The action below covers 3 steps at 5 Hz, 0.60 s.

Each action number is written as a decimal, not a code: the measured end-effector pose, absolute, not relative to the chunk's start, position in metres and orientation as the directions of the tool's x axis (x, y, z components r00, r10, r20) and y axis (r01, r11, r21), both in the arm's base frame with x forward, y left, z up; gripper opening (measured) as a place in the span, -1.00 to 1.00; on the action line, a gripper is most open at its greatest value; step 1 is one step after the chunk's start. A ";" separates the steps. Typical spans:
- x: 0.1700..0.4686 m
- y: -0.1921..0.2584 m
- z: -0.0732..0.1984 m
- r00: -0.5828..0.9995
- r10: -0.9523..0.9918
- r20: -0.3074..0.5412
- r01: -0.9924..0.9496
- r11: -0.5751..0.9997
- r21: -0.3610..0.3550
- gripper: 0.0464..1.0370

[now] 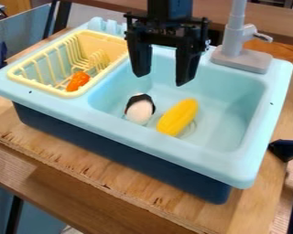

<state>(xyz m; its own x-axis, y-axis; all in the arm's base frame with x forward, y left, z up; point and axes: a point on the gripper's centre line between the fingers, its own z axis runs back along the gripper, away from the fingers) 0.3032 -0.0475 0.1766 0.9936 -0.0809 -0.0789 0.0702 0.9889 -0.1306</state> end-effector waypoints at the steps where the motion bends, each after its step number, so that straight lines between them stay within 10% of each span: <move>1: 0.302 -0.047 0.169 0.989 -0.088 -0.115 0.073 0.989 -0.131 0.92; 3: 0.281 0.011 0.208 0.995 -0.077 -0.058 0.070 0.992 -0.107 0.92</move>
<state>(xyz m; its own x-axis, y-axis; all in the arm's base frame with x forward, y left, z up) 0.2807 0.0115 0.2081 0.9954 -0.0769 -0.0579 0.0704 0.9917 -0.1074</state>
